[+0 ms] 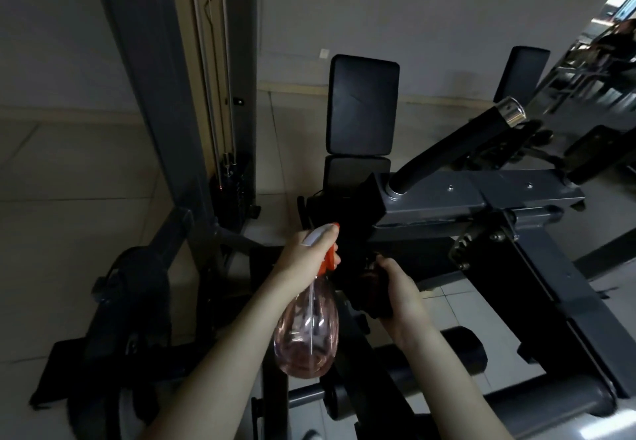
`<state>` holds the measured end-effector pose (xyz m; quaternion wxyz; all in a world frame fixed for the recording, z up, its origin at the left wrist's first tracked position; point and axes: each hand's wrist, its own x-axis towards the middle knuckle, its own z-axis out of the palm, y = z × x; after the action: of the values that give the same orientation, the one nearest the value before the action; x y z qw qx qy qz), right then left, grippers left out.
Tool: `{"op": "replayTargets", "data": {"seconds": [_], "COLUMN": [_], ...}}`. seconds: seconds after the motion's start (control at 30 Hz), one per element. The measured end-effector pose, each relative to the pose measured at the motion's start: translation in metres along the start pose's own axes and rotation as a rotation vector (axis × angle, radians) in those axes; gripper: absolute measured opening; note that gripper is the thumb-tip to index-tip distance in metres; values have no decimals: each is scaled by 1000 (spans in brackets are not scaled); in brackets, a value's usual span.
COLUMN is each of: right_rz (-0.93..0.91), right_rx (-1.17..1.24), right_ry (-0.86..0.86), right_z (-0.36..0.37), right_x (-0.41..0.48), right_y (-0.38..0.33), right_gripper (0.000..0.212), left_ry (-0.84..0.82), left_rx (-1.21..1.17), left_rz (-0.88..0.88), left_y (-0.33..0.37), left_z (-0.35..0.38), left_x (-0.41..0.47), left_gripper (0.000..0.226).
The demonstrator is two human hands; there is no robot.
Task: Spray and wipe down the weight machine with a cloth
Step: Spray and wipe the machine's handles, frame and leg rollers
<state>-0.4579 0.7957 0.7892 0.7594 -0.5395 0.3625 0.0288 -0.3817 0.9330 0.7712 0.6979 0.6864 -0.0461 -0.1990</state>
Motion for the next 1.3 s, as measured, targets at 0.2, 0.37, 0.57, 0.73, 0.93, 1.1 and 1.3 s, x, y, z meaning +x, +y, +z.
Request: {"op": "replayTargets", "data": {"seconds": [0.2, 0.37, 0.57, 0.73, 0.93, 1.1, 1.3], "right_rz": [-45, -210, -1183, -1484, -1213, -1169, -1207], "right_rx": [-50, -228, -1352, -1964, -2438, -2564, -2728], "right_ry": [82, 119, 273, 351, 365, 368, 159], "right_z": [2, 10, 26, 39, 58, 66, 26], "right_x": [-2, -7, 40, 97, 135, 141, 117], "right_y": [-2, -4, -25, -40, -37, -35, -10], "right_gripper": [30, 20, 42, 42, 33, 37, 41], "left_ry": [74, 18, 5, -4, 41, 47, 43], "left_rx": [-38, -8, -46, -120, -146, -138, -132], "left_rz": [-36, -31, -40, -35, -24, -36, -26], "left_y": [-10, -24, -32, -46, -51, -52, -44], "left_z": [-2, -12, -12, -11, -15, -19, -20], "left_x": [7, 10, 6, 6, 5, 0, -5], "left_gripper": [22, 15, 29, 37, 36, 32, 25]}}
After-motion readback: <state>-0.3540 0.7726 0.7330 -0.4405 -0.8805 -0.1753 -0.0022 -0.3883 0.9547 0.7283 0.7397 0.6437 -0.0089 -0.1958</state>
